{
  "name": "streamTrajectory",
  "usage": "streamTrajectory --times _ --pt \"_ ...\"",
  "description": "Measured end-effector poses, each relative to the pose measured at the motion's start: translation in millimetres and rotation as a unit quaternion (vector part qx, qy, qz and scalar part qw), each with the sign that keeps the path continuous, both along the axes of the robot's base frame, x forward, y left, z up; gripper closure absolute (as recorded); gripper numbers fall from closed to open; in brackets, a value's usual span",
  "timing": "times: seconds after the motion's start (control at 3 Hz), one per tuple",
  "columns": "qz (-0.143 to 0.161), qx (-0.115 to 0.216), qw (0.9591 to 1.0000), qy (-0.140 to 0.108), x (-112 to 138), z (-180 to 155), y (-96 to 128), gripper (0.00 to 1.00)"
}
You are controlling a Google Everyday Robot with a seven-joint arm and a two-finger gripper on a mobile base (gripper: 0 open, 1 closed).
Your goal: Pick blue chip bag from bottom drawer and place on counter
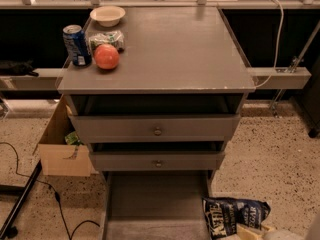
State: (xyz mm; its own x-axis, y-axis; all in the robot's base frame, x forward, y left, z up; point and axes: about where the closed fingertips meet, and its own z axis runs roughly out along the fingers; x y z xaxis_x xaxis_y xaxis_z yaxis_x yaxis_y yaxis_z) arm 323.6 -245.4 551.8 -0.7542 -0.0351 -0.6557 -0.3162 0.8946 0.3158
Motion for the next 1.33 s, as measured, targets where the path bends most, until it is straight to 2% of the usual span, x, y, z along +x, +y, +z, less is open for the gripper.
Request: streamTrajectory --times 0.33,0.67,1.0,1.33 --pt "0.015 0.023 0.9971 -0.071 -16.8 41.3 -3.9 1.0" --pt "0.028 0.052 0.9867 -0.151 -36.0 81.1 -9.2 1.0" --pt "0.026 0.071 0.9806 -0.181 -42.5 98.5 -9.8 1.0" --pt "0.026 0.071 0.9805 -0.181 -42.1 98.7 -9.4 1.0"
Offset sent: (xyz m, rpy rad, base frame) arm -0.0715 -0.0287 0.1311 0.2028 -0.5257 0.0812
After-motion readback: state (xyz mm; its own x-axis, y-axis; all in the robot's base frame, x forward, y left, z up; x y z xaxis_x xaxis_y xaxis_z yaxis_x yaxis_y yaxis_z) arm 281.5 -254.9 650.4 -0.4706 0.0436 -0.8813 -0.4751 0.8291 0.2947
